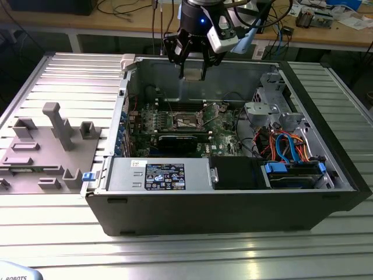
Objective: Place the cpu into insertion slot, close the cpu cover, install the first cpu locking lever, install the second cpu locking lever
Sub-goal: 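Place the cpu into insertion slot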
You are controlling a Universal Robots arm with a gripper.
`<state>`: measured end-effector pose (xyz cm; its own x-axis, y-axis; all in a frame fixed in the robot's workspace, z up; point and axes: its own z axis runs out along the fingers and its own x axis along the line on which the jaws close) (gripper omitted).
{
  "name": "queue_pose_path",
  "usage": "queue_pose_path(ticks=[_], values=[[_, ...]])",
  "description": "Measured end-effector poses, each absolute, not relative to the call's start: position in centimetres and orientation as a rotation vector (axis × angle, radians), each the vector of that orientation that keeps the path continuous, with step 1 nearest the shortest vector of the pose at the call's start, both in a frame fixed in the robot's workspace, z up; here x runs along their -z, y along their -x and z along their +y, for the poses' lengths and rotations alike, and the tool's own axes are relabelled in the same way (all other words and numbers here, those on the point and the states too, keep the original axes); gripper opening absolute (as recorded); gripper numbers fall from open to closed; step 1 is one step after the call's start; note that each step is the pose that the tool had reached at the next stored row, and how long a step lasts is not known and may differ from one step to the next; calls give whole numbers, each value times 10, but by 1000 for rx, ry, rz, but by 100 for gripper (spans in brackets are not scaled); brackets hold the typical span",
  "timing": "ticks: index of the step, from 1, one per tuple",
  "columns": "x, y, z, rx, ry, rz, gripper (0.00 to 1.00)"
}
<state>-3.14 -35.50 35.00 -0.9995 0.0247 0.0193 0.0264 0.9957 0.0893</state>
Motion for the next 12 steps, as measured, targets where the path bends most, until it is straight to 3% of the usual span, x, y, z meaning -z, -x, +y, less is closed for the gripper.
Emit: queue_pose_path(ticks=[12], values=[[-346,31,-355,140,40,-3120,55]])
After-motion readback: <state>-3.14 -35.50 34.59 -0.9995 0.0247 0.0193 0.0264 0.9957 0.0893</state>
